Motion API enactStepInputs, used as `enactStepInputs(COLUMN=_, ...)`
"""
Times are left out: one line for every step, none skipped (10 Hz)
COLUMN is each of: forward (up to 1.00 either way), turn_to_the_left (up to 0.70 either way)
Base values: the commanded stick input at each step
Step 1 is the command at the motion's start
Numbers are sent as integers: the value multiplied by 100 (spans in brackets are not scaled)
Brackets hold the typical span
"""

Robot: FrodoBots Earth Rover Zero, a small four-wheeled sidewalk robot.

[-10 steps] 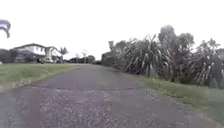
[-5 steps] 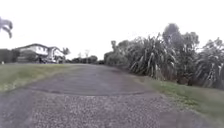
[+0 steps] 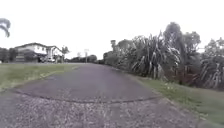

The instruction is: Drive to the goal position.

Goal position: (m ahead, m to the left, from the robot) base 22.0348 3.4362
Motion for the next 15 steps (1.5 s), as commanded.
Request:
enactStepInputs(forward=70, turn_to_the_left=35)
enactStepInputs(forward=70, turn_to_the_left=35)
enactStepInputs(forward=70, turn_to_the_left=35)
enactStepInputs(forward=70, turn_to_the_left=35)
enactStepInputs(forward=70, turn_to_the_left=35)
enactStepInputs(forward=70, turn_to_the_left=29)
enactStepInputs(forward=70, turn_to_the_left=19)
enactStepInputs(forward=70, turn_to_the_left=9)
enactStepInputs(forward=70, turn_to_the_left=0)
enactStepInputs(forward=70, turn_to_the_left=0)
enactStepInputs(forward=70, turn_to_the_left=0)
enactStepInputs(forward=70, turn_to_the_left=0)
enactStepInputs(forward=70, turn_to_the_left=0)
enactStepInputs(forward=70, turn_to_the_left=0)
enactStepInputs(forward=70, turn_to_the_left=0)
